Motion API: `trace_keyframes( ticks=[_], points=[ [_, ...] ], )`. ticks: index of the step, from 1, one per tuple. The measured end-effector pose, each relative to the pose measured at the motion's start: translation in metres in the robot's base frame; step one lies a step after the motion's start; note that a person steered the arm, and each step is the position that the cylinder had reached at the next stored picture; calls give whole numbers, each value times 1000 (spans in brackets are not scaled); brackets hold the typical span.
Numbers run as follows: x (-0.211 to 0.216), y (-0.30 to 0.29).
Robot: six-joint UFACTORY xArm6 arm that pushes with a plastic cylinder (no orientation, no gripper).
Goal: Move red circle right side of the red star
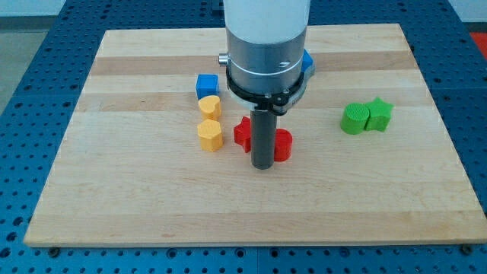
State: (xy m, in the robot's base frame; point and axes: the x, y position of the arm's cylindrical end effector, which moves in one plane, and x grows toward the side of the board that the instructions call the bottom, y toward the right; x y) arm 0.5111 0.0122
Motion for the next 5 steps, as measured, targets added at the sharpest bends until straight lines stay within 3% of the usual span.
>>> trace_keyframes(
  ticks=[5],
  points=[
    [-4, 32]
  ],
)
